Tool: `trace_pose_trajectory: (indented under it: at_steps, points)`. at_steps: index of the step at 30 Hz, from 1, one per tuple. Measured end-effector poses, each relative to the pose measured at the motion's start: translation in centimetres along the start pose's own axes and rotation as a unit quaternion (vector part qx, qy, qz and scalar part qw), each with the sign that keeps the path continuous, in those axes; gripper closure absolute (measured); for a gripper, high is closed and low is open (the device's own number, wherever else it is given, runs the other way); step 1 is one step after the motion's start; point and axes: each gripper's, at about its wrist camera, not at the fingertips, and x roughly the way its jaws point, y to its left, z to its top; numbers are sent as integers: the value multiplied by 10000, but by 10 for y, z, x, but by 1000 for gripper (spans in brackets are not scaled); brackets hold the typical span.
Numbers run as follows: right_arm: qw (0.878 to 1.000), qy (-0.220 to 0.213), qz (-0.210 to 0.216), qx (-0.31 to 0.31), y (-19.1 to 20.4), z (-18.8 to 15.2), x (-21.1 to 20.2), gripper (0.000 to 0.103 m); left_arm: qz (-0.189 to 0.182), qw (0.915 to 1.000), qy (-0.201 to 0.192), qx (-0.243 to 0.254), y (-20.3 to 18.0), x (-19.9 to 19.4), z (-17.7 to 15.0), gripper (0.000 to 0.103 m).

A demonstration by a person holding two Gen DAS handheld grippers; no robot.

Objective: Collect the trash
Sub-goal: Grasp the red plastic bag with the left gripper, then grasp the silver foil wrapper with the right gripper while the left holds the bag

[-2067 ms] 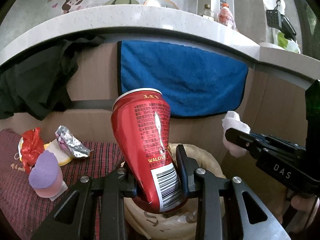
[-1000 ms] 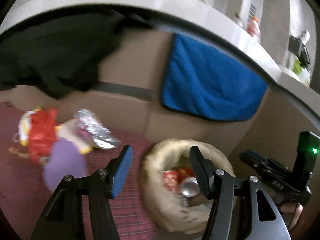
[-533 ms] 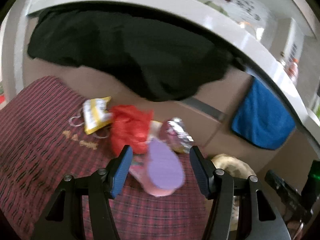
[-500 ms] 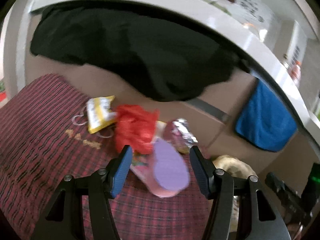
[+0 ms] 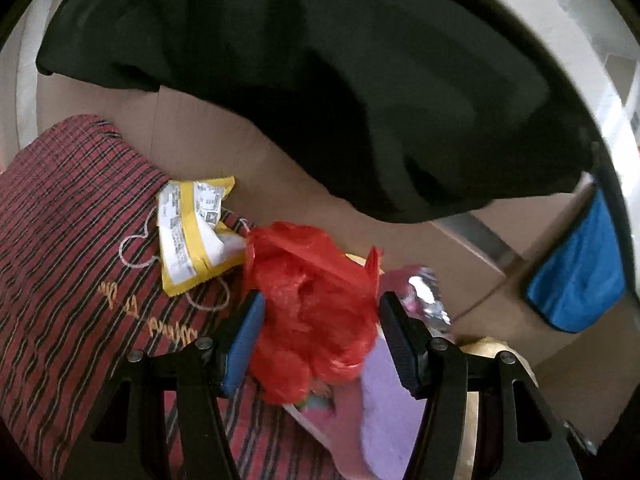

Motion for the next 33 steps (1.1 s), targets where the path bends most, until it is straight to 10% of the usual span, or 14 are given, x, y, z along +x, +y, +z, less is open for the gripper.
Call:
trace_pose_trajectory:
  at_steps: [7, 27, 33]
  points:
    - [9995, 110, 3, -292, 17, 27, 26, 66, -294, 9978, 456, -390, 25, 5, 5, 47]
    - [9850, 1065, -300, -1325, 47, 64, 183, 65, 226, 9995, -190, 65, 73, -99, -20, 51]
    - [9898, 896, -231, -1088, 45, 68, 158, 100, 224, 9995, -213, 96, 65, -105, -27, 51]
